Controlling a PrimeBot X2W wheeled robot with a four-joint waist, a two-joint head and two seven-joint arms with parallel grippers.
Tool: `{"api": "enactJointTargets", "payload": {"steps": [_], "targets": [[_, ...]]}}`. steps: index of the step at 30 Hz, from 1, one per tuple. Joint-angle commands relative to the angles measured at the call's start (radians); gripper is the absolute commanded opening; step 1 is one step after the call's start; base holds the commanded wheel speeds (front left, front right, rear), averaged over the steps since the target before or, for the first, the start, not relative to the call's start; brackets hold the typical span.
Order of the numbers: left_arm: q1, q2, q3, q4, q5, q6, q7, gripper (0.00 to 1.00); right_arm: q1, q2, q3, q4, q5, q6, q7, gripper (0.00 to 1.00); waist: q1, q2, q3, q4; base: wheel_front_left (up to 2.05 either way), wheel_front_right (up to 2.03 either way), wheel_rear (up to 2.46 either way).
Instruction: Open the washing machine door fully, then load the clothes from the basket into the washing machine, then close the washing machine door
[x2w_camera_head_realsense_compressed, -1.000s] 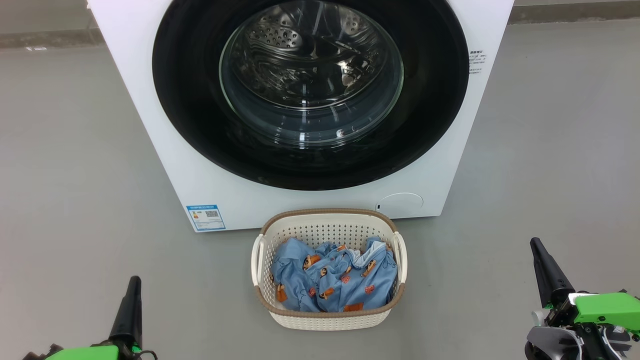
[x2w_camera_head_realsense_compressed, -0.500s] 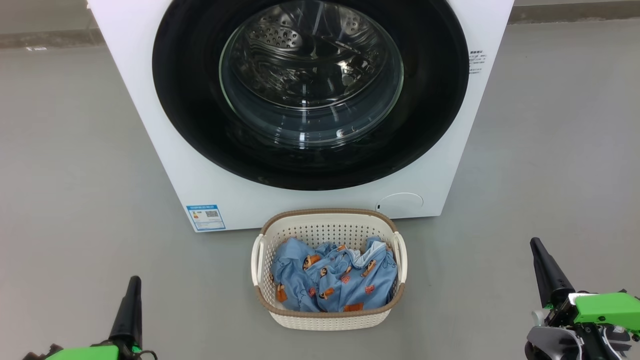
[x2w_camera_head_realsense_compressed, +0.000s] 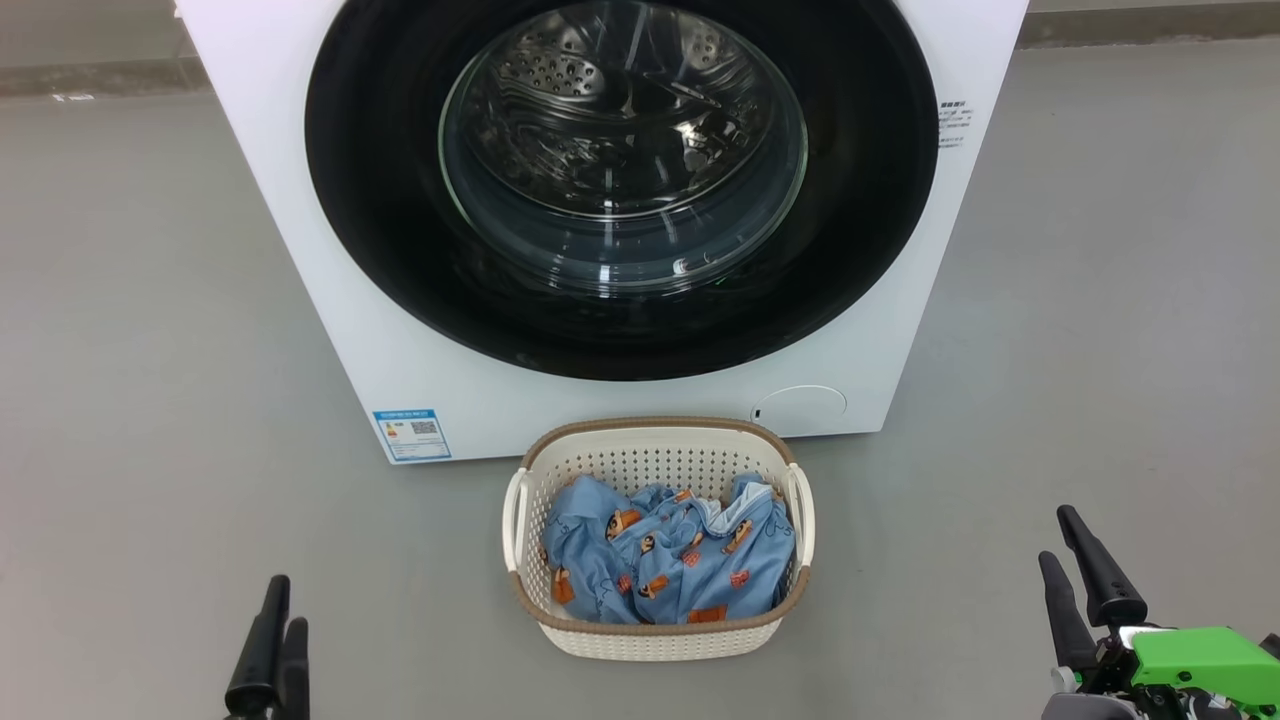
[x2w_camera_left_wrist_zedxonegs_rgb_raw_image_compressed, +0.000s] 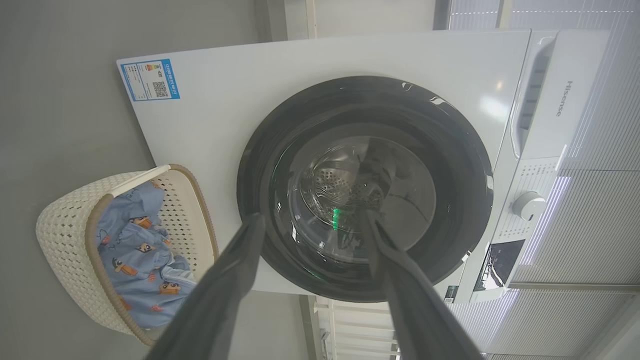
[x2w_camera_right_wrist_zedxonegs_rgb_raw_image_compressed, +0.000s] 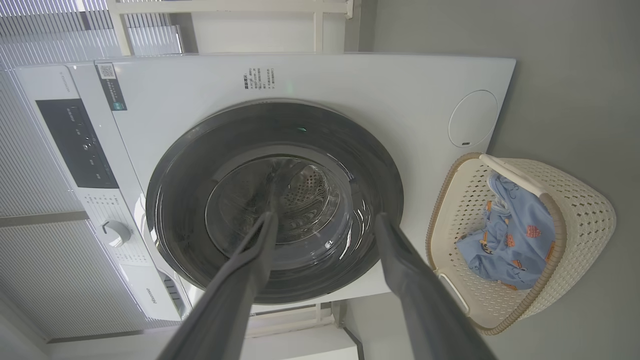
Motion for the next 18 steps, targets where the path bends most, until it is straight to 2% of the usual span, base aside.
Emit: {"api": "enactJointTargets", "payload": {"steps": [1,18], "targets": [[-0.033,0.008,0.000,-0.037,0.003,-0.002,-0.009,1.00,-0.042,-0.008,0.007,-0.032,0.006,0.001,-0.007,1.00,0.0001,0.0000,0.001,0.000,0.00,0.00,0.00],[-0.051,0.011,-0.009,-0.076,0.033,-0.003,-0.061,1.00,-0.070,-0.014,0.027,-0.073,-0.018,0.002,-0.045,1.00,-0.0002,0.0000,0.006,0.002,0.00,0.00,0.00]]}}
